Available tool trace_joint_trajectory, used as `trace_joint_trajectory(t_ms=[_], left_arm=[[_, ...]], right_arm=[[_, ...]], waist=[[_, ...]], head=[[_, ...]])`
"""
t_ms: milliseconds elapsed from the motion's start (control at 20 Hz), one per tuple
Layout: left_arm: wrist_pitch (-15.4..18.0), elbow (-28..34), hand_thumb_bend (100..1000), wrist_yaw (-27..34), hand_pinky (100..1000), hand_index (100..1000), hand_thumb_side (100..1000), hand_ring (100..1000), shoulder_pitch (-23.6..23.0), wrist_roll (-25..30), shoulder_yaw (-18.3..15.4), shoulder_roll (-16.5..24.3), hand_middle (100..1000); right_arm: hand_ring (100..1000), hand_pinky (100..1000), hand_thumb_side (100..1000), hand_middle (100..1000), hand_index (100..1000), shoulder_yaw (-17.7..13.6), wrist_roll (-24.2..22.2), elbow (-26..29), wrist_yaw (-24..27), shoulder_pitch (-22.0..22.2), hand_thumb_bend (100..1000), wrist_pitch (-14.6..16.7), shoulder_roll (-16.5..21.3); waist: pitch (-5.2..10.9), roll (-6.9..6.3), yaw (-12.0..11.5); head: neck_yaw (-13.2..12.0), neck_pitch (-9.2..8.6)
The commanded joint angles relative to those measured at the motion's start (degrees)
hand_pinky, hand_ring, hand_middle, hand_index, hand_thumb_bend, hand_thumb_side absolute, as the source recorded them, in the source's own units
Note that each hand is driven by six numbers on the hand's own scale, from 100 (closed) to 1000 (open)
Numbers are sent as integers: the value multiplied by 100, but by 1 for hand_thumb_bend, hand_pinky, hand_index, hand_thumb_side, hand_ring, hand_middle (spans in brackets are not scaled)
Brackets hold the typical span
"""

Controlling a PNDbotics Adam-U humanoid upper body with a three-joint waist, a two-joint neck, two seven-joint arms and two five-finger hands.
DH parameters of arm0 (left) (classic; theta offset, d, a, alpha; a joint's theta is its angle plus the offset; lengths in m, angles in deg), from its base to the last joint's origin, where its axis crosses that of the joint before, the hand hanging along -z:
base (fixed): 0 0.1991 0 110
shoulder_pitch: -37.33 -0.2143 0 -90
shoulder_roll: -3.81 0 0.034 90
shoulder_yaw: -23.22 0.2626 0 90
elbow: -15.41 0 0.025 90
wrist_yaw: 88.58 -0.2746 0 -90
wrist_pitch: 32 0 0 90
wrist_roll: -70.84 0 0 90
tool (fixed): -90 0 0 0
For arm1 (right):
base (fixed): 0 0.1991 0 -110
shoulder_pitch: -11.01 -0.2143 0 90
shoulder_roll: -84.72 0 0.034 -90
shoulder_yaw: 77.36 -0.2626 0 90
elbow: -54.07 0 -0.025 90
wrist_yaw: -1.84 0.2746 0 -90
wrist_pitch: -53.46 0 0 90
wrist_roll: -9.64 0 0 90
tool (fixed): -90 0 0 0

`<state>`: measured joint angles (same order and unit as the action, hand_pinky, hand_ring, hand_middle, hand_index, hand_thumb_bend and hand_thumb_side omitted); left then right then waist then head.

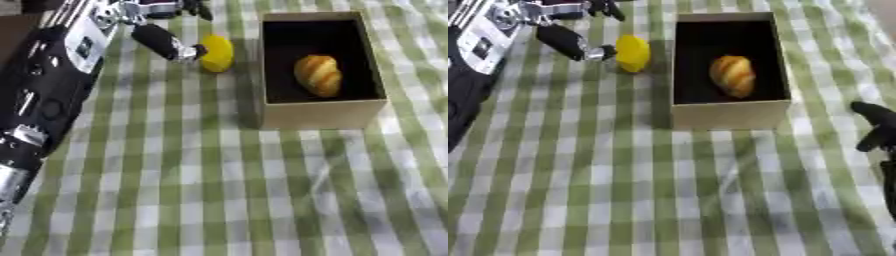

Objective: Pick up objects on the table and place them in the box.

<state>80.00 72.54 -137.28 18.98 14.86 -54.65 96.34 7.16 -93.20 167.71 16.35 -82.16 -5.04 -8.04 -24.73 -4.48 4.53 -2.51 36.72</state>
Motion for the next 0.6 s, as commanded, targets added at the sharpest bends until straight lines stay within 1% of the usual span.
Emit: trace_joint_trajectory(t_ms=[50,150,250,350,450,500,600], left_arm=[[-81,-20,328,-267,827,915,603,898,148,-293,-66,-20,840],[-114,-104,324,-397,827,915,601,898,136,-487,-85,-73,840],[-112,-170,341,-486,827,915,604,898,124,-622,-82,-114,839],[-84,-233,320,-558,827,914,639,898,103,-667,-67,-146,838],[-62,-283,309,-590,827,914,647,897,86,-673,-69,-173,838],[-59,-301,279,-591,826,914,657,894,79,-676,-74,-189,836],[-67,-333,255,-563,825,914,666,891,68,-677,-86,-220,834]], right_arm=[[826,949,524,443,744,28,-29,95,-17,-56,100,-50,14],[826,950,524,442,744,39,-49,95,-15,-73,100,-72,-1],[825,950,524,441,744,46,-64,95,-18,-89,100,-92,-16],[825,951,524,440,744,54,-77,95,-27,-110,100,-117,-32],[826,951,524,439,744,61,-86,95,-39,-128,100,-141,-47],[826,951,524,438,744,64,-89,95,-47,-136,100,-153,-55],[826,952,524,437,743,71,-93,95,-63,-154,100,-181,-72]], waist=[[98,24,24],[82,25,45],[64,23,60],[42,21,75],[22,18,87],[11,16,94],[-10,11,110]], head=[[-40,-26],[-53,-36],[-64,-45],[-70,-53],[-80,-61],[-88,-63],[-102,-71]])
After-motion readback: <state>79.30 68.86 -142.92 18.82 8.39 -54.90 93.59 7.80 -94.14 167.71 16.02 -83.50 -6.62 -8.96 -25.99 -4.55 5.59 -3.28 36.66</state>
